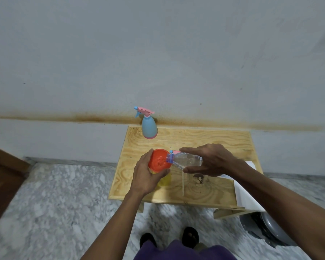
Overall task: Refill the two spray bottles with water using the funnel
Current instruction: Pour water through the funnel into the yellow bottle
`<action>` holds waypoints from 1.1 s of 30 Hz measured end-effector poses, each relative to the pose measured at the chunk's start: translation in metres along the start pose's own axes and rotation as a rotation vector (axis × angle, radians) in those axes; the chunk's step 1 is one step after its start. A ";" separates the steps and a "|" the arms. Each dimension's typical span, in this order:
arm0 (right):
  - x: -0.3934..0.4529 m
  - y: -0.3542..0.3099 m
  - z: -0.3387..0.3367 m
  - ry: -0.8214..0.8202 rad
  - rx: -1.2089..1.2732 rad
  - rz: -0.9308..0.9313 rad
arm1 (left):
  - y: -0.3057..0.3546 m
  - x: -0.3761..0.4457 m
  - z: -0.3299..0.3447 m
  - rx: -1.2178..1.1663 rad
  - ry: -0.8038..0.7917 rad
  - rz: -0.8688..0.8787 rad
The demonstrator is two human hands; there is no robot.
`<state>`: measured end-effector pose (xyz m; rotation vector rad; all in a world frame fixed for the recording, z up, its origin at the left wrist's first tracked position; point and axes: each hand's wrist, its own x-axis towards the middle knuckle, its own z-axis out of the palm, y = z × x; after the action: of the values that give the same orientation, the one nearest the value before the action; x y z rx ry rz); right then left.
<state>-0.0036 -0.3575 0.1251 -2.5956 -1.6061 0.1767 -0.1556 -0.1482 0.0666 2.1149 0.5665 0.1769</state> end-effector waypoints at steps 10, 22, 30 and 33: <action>0.000 0.000 -0.004 -0.075 -0.067 0.043 | -0.001 -0.001 0.001 0.014 0.005 0.007; 0.000 0.002 -0.003 -0.077 -0.057 0.058 | 0.000 -0.002 0.000 0.010 0.007 0.005; -0.004 -0.004 -0.006 -0.055 -0.015 0.083 | 0.002 -0.003 0.000 0.011 0.000 0.003; -0.005 -0.004 -0.001 -0.032 0.042 0.115 | 0.003 -0.003 0.000 0.016 0.003 0.010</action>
<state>-0.0088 -0.3601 0.1272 -2.6672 -1.4470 0.2580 -0.1577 -0.1508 0.0692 2.1339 0.5602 0.1815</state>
